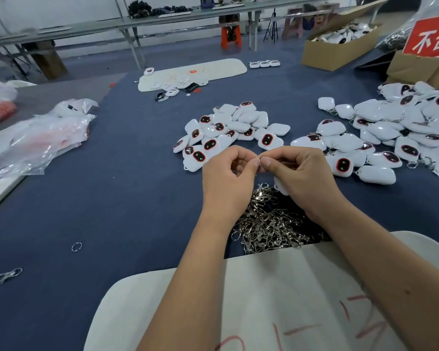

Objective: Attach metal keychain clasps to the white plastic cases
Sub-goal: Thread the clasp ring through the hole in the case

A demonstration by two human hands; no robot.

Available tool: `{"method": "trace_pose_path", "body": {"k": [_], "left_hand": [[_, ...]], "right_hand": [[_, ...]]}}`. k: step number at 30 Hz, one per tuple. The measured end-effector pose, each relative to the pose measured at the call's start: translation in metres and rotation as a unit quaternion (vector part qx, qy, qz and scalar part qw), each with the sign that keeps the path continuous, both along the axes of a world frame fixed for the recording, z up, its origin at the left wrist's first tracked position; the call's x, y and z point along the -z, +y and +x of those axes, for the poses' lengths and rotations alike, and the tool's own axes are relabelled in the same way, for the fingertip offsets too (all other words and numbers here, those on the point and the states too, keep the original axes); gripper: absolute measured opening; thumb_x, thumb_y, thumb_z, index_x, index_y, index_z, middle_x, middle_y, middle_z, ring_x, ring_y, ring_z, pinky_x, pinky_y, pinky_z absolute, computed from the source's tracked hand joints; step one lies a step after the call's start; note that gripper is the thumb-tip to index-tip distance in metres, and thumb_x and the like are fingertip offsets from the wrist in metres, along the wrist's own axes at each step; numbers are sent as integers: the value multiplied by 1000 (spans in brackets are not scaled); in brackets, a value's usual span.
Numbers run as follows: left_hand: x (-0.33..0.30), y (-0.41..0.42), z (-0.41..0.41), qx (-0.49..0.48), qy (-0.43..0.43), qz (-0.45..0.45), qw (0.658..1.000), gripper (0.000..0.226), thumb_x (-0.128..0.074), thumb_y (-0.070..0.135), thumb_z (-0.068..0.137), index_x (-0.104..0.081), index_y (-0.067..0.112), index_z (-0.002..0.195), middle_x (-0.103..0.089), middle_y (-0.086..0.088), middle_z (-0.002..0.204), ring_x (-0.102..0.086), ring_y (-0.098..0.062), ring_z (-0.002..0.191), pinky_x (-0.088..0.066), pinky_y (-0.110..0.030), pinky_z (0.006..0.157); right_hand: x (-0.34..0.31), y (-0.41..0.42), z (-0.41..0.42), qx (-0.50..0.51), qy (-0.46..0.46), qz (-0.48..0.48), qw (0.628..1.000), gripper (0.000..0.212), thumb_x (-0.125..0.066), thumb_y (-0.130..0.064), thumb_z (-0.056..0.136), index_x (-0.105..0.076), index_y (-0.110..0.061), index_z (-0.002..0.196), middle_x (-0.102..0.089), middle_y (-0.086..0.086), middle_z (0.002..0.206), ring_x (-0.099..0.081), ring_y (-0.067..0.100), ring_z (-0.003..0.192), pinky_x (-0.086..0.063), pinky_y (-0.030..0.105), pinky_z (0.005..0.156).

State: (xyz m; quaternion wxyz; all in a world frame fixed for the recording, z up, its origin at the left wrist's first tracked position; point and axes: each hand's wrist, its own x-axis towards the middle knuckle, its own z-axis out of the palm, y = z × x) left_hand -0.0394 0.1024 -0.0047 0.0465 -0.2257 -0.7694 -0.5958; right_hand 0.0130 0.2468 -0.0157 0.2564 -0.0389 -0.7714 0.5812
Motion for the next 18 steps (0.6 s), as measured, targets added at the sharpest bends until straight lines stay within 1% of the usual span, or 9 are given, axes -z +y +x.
{"method": "trace_pose_path", "body": {"k": [2,5,7,10,13,15,16,18], "left_hand": [[0,1,0,-4,2,3,1000,14,-73,10,91,-72,19,80,-68,11,73,-55,-1,67,-47,-13,65],[-1,2,0,-5,8,7,1000,16,-72,8,91,-71,19,79,-65,17,69,-54,0,66,-46,-13,65],[0,1,0,1,11,10,1000,14,-73,8,91,-72,17,80,-65,17,70,-55,0,67,-48,-14,66],[0,0,0,25,2,14,1000,12,-72,8,92,-73,15,82,-68,12,73,-60,-3,70,-51,-18,70],[0,1,-1,46,-5,9,999,15,-69,6,94,-72,16,84,-69,9,75,-64,-7,73,-56,-27,77],[0,0,-1,56,-4,9,998,16,-67,5,95,-72,17,86,-69,9,76,-64,-6,74,-56,-28,78],[0,0,-1,61,-2,10,998,16,-66,5,96,-72,17,87,-69,10,76,-64,-4,73,-55,-27,78],[0,0,-1,69,-5,14,997,17,-65,4,97,-72,16,88,-68,13,75,-63,0,71,-52,-21,75]], "right_hand": [[1,1,0,-1,0,3,1000,13,-73,-9,95,-81,-19,91,-79,0,83,-74,19,83,-59,31,83],[1,0,-1,-2,2,6,1000,14,-72,-9,95,-81,-19,89,-78,-2,81,-71,8,77,-57,21,78],[1,0,-1,-5,2,2,1000,14,-72,-11,96,-80,-20,89,-78,-2,80,-70,7,76,-56,19,77],[1,1,-1,-11,2,7,1000,15,-71,-10,97,-79,-20,88,-78,-1,82,-69,7,76,-55,19,75],[2,0,-2,-15,1,-9,1000,17,-70,-10,97,-78,-22,87,-77,1,83,-67,8,75,-53,20,72],[1,1,-1,-16,2,-20,1000,17,-71,-10,97,-78,-21,86,-76,-1,80,-64,5,69,-50,17,65],[1,1,-1,-16,2,-24,1000,17,-70,-9,97,-77,-20,86,-75,-3,76,-61,2,63,-47,15,60],[1,1,1,-16,-3,-37,999,15,-68,-8,98,-76,-15,87,-67,-6,64,-51,3,48,-39,15,48]]}}
